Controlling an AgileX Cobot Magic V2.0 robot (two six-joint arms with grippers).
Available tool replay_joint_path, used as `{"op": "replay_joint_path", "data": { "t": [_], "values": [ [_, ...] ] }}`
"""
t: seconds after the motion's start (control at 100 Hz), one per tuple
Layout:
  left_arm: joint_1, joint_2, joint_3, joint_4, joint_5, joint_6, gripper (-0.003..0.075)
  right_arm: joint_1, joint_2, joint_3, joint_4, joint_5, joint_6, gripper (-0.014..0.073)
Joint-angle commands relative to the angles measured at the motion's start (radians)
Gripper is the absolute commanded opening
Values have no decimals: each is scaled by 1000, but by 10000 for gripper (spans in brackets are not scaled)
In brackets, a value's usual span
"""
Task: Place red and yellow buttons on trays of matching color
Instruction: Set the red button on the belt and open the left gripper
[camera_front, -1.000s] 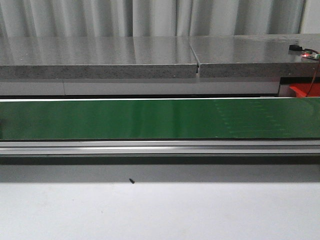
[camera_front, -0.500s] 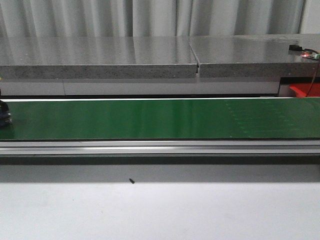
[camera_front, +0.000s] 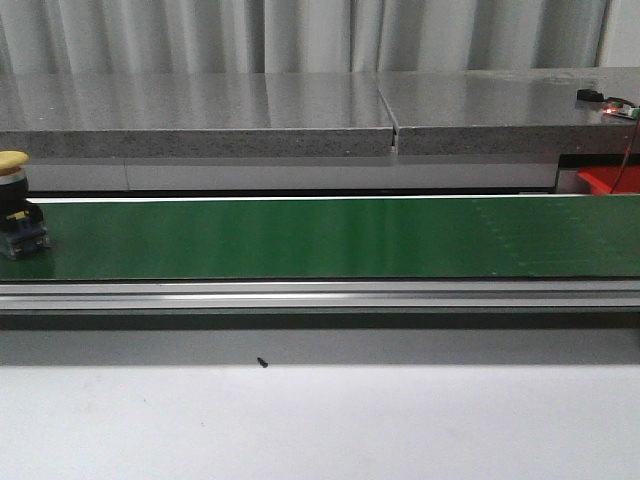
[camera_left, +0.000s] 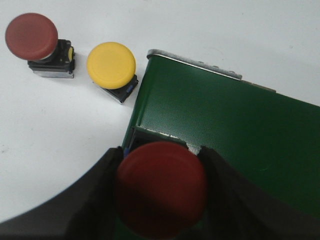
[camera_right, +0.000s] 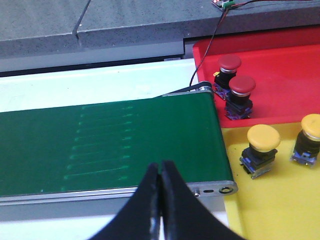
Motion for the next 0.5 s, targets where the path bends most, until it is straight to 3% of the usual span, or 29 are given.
{"op": "replay_joint_path", "data": {
  "t": [0.0, 0.14, 0.34, 0.4, 0.49],
  "values": [
    [-8, -23, -26, -19, -22, 1, 159, 0, 2, -25, -12, -79, 0, -67],
    [-8, -4, -26, -21, 16, 1, 232, 0, 2, -25, -12, -79, 0, -67],
    [-8, -4, -31, -39, 34, 1, 559, 0, 2, -25, -12, -79, 0, -67],
    [-8, -14, -33, -71, 32, 7, 624, 0, 2, -25, -12, -79, 0, -67],
    [-8, -37, -33, -135, 30, 60, 629, 0, 2, -25, -12, -79, 0, -67]
  ]
}}
